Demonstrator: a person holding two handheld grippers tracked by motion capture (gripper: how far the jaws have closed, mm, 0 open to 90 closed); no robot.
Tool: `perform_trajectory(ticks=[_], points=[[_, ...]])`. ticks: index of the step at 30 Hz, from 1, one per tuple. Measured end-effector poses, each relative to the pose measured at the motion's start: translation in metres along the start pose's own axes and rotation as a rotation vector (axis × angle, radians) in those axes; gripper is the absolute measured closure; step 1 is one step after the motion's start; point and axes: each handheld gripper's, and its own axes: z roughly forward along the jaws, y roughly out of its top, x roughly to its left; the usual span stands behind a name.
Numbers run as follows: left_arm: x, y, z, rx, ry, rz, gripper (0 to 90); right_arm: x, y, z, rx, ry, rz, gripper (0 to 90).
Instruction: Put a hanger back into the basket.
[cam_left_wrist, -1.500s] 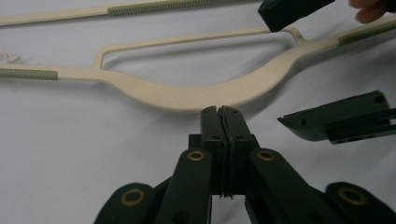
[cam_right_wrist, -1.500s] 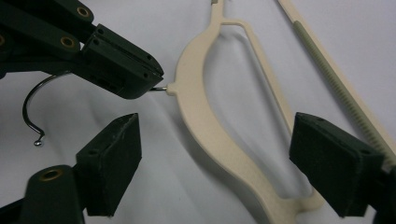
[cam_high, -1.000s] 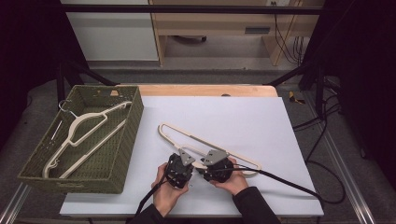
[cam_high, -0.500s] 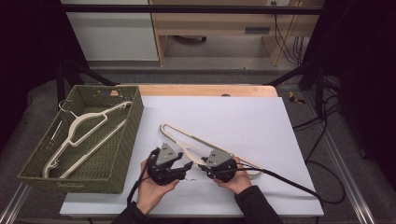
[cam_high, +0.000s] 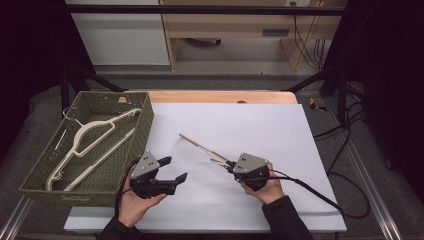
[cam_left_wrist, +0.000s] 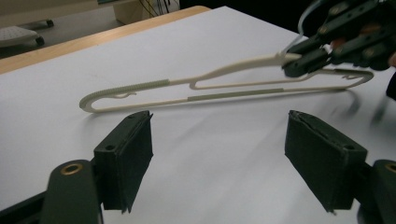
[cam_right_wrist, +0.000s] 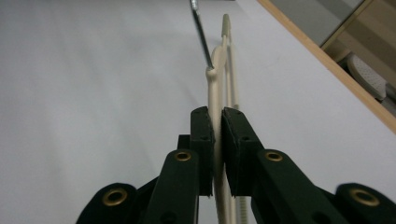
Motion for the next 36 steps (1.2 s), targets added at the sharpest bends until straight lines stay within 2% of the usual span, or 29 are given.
perform_trajectory(ticks=[3,6,11,14,20,23,28,30,36], points=[[0.000,0.001,0.000,0.004,-0.006,0.007,22.7,-0.004,0.000,-0.009,-0.015,-0.027,0.002,86.3],[0.000,0.002,-0.003,0.003,-0.013,0.012,21.8,-0.011,-0.001,-0.018,-0.032,-0.008,0.037,86.7],[-0.001,0.004,-0.004,0.014,-0.024,0.029,20.7,-0.014,0.001,-0.027,-0.064,0.069,0.092,86.7],[-0.002,0.006,-0.003,0.027,-0.030,0.049,20.9,-0.010,0.004,-0.028,-0.096,0.155,0.126,86.7],[-0.006,0.011,0.004,0.064,-0.048,0.084,24.5,0.002,0.013,-0.025,-0.119,0.249,0.112,86.7],[-0.010,0.013,0.009,0.086,-0.061,0.118,26.3,0.008,0.017,-0.022,-0.124,0.291,0.105,86.7],[-0.018,0.013,0.017,0.126,-0.108,0.165,32.8,0.019,0.023,-0.017,-0.122,0.343,0.084,86.7],[-0.021,0.012,0.019,0.141,-0.130,0.183,40.4,0.021,0.025,-0.016,-0.121,0.361,0.080,86.7],[-0.028,0.010,0.024,0.184,-0.140,0.235,57.8,0.026,0.027,-0.014,-0.110,0.384,0.067,86.7]])
